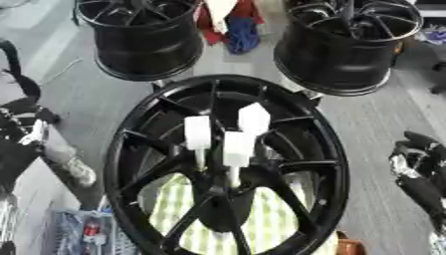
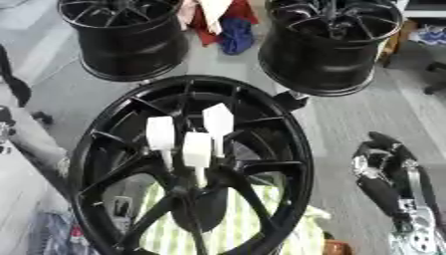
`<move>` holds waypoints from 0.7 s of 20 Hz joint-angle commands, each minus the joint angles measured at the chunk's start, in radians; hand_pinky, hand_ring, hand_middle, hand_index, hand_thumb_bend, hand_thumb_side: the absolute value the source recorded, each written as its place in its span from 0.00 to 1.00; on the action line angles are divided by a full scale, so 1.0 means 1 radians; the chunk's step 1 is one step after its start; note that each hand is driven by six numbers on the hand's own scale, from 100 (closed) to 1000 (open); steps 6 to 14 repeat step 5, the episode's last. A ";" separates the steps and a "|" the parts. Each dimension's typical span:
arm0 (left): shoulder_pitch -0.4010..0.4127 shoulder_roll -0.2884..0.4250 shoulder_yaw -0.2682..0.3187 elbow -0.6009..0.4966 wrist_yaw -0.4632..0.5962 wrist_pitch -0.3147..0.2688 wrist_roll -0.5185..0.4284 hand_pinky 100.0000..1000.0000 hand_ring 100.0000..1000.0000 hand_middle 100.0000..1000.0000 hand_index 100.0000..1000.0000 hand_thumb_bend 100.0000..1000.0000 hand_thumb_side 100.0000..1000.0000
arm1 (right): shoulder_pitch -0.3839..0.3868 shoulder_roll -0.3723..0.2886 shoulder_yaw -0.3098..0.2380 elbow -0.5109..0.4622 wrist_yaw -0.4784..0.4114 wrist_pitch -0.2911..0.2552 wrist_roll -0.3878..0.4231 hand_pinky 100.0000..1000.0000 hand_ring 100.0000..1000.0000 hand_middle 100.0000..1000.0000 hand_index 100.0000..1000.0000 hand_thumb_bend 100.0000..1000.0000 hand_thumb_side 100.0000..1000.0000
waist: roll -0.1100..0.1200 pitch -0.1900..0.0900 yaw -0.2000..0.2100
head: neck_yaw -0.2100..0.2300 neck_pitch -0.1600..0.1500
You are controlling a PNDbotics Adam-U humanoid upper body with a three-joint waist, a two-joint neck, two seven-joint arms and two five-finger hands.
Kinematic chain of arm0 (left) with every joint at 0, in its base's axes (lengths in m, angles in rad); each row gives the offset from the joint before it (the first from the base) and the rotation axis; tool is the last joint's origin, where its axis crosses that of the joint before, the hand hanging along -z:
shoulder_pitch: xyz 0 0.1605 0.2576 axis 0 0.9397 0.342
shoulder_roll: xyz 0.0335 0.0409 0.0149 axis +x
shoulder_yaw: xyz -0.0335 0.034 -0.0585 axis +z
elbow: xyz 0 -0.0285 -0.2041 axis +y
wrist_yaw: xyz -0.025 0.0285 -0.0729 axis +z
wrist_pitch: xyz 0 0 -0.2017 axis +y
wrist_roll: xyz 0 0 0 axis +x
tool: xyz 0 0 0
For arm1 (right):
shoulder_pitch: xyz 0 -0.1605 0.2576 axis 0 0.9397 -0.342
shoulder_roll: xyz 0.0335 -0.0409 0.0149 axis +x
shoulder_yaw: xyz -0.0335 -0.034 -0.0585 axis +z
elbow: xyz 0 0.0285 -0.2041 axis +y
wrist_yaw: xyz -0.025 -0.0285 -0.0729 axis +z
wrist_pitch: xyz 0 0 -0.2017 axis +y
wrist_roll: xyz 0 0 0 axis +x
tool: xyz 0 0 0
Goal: Pull the pin out of the wheel hub.
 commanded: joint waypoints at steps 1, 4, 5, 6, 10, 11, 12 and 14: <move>-0.013 0.008 -0.002 -0.022 0.003 -0.002 -0.007 0.56 0.56 0.60 0.75 0.17 0.27 | -0.010 -0.012 -0.008 -0.022 -0.003 -0.001 0.003 0.66 0.54 0.61 0.77 0.00 0.16 | 0.001 -0.007 0.001 | -0.002 0.005; -0.014 0.006 -0.002 -0.024 0.003 -0.001 -0.009 0.56 0.56 0.60 0.75 0.17 0.27 | -0.009 -0.012 -0.007 -0.022 -0.002 0.000 0.005 0.66 0.54 0.61 0.77 0.00 0.16 | 0.001 -0.009 0.002 | -0.004 0.005; -0.014 0.006 -0.002 -0.025 0.003 -0.001 -0.009 0.56 0.56 0.60 0.75 0.17 0.27 | -0.009 -0.012 -0.007 -0.022 -0.002 0.000 0.005 0.66 0.54 0.61 0.77 0.00 0.16 | 0.001 -0.009 0.002 | -0.004 0.005; -0.014 0.006 -0.002 -0.025 0.003 -0.001 -0.009 0.56 0.56 0.60 0.75 0.17 0.27 | -0.009 -0.012 -0.007 -0.022 -0.002 0.000 0.005 0.66 0.54 0.61 0.77 0.00 0.16 | 0.001 -0.009 0.002 | -0.004 0.005; -0.014 0.006 -0.002 -0.025 0.003 -0.001 -0.009 0.56 0.56 0.60 0.75 0.17 0.27 | -0.009 -0.012 -0.007 -0.022 -0.002 0.000 0.005 0.66 0.54 0.61 0.77 0.00 0.16 | 0.001 -0.009 0.002 | -0.004 0.005; -0.014 0.006 -0.002 -0.025 0.003 -0.001 -0.009 0.56 0.56 0.60 0.75 0.17 0.27 | -0.009 -0.012 -0.007 -0.022 -0.002 0.000 0.005 0.66 0.54 0.61 0.77 0.00 0.16 | 0.001 -0.009 0.002 | -0.004 0.005; -0.014 0.006 -0.002 -0.025 0.003 -0.001 -0.009 0.56 0.56 0.60 0.75 0.17 0.27 | -0.009 -0.012 -0.007 -0.022 -0.002 0.000 0.005 0.66 0.54 0.61 0.77 0.00 0.16 | 0.001 -0.009 0.002 | -0.004 0.005; -0.014 0.006 -0.002 -0.025 0.003 -0.001 -0.009 0.56 0.56 0.60 0.75 0.17 0.27 | -0.009 -0.012 -0.007 -0.022 -0.002 0.000 0.005 0.66 0.54 0.61 0.77 0.00 0.16 | 0.001 -0.009 0.002 | -0.004 0.005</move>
